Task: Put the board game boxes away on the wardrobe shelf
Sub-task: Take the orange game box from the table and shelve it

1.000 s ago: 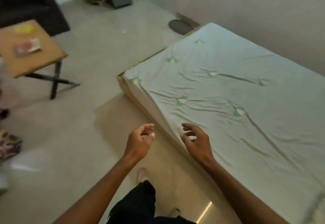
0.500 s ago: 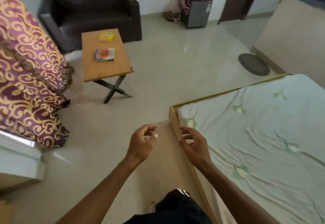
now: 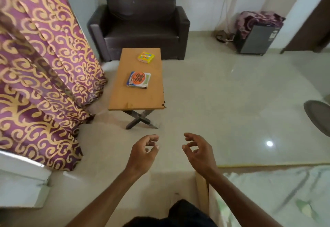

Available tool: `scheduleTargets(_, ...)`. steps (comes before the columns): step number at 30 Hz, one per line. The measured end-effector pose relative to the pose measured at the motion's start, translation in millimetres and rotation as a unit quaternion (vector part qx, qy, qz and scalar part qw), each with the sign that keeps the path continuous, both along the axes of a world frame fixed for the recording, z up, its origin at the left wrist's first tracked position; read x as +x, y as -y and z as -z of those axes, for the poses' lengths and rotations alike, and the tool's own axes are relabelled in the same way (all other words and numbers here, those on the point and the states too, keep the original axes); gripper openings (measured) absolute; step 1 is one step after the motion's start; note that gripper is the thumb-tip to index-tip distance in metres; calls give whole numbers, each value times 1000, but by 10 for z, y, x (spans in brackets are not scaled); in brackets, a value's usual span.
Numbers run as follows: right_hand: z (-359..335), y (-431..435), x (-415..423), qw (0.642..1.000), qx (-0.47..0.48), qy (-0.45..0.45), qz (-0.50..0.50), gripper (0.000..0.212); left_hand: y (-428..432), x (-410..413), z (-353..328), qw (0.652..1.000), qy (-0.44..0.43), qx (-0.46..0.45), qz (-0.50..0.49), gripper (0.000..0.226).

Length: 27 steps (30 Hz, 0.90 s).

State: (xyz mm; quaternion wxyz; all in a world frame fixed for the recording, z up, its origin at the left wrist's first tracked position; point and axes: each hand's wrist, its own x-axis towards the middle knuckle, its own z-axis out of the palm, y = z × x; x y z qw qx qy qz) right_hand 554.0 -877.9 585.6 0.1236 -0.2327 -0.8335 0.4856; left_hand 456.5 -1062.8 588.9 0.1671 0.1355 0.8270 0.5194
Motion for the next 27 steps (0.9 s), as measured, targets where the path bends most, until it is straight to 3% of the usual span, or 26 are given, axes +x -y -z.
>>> scheduleTargets(8, 19, -654, -2183, 998, 5, 5, -58, 38, -399, -1888, 47, 995, 6, 28, -97, 29)
scheduleTargets(14, 468, -761, -4167, 997, -17, 17, -71, 38, -562, -3814, 492, 993, 15, 13, -114, 28)
scheduleTargets(23, 1518, -736, -6686, 993, -71, 92, -12, 36, -898, -6538, 1494, 993, 45, -110, -5, 33)
scheduleTargets(27, 2410, -728, -7434, 987, -75, 144, -3, 38, -1157, -7586, 2233, 984, 45, -163, 50, 34)
